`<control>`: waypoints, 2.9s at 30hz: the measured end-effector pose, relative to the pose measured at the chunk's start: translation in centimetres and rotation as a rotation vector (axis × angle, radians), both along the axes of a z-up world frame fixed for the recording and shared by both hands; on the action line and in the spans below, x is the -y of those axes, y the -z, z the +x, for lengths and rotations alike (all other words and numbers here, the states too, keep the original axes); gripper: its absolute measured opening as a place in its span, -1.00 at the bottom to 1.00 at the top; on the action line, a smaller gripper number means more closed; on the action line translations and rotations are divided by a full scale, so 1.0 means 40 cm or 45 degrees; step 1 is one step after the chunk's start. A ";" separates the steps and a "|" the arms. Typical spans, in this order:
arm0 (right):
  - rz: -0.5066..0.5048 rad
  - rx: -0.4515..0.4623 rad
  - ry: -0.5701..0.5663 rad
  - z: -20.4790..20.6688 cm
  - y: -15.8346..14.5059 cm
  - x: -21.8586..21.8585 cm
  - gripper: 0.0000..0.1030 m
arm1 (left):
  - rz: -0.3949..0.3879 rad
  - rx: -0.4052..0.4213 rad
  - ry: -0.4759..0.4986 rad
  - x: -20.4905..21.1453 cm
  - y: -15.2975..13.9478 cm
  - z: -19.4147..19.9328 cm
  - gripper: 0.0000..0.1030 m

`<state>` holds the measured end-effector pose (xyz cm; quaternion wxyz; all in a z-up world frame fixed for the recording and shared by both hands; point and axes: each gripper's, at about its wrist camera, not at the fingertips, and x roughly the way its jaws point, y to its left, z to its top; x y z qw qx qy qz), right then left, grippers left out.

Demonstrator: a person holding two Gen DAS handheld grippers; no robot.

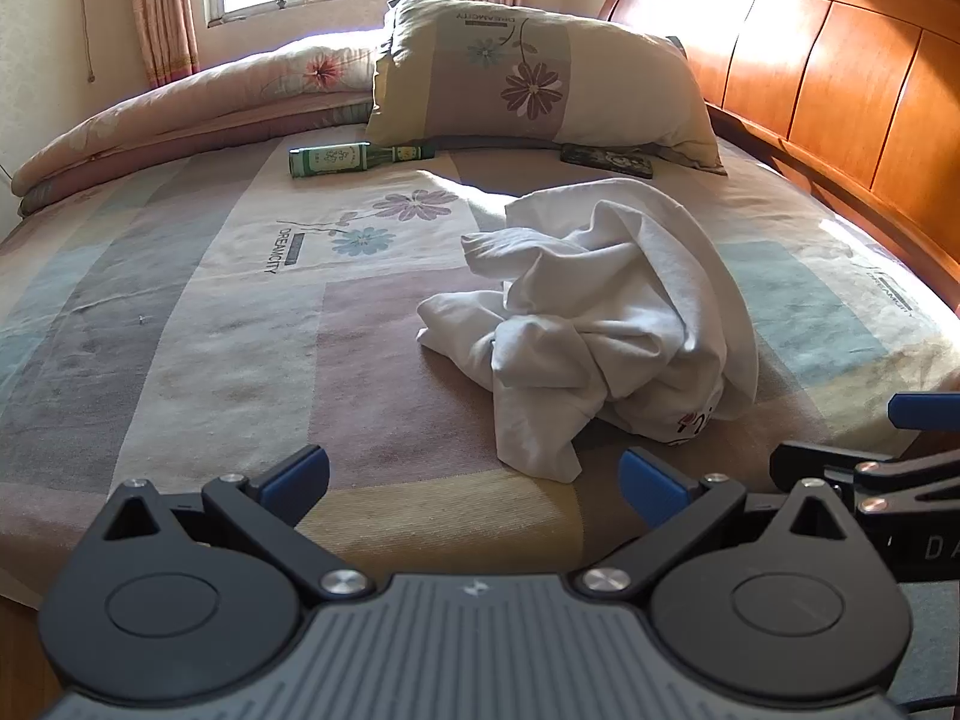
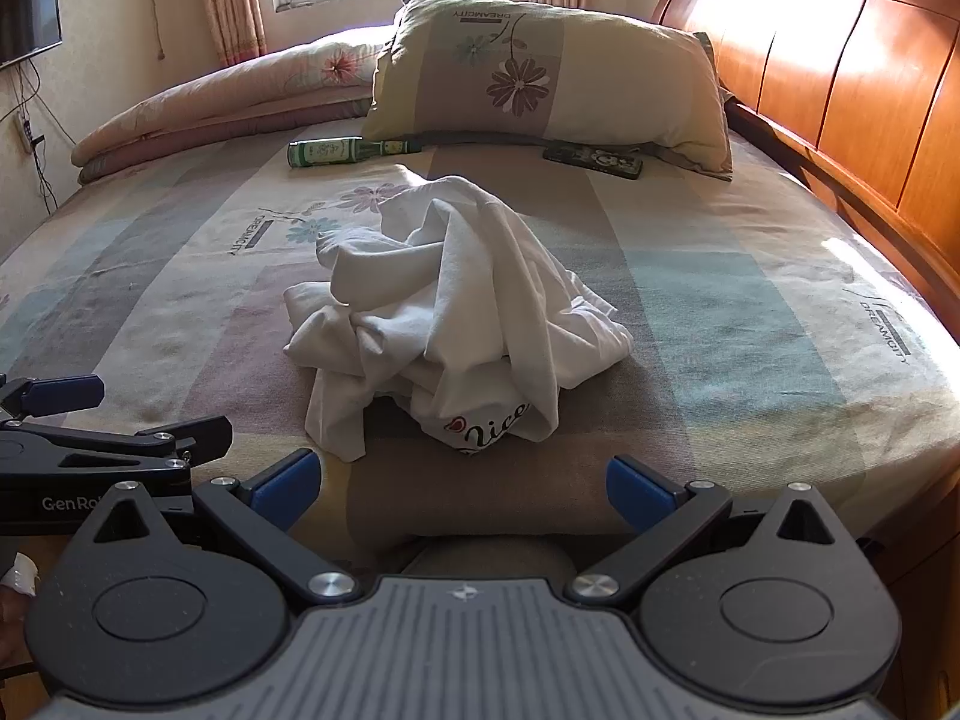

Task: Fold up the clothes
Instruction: 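Approach the crumpled white T-shirt with both grippers open, then grasp the white T-shirt edge with the right gripper and lift it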

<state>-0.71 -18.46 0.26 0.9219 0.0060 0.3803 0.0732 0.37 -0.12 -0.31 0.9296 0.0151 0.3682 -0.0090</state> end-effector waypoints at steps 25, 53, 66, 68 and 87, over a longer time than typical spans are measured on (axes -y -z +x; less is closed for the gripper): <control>-0.003 -0.036 0.004 0.023 0.017 -0.004 1.00 | -0.029 -0.030 0.029 -0.004 0.021 0.027 0.99; 0.002 -0.145 -0.021 0.145 0.056 -0.010 1.00 | -0.038 -0.054 0.082 -0.004 0.059 0.144 0.99; 0.109 -0.223 -0.080 0.200 0.075 0.000 1.00 | -0.042 -0.024 0.115 -0.008 0.076 0.188 0.99; 0.126 -0.231 -0.077 0.210 0.077 0.007 1.00 | -0.054 -0.025 0.132 -0.008 0.077 0.196 0.99; -0.050 -0.214 0.065 0.244 0.103 0.106 1.00 | -0.054 -0.005 0.216 0.048 0.069 0.267 0.99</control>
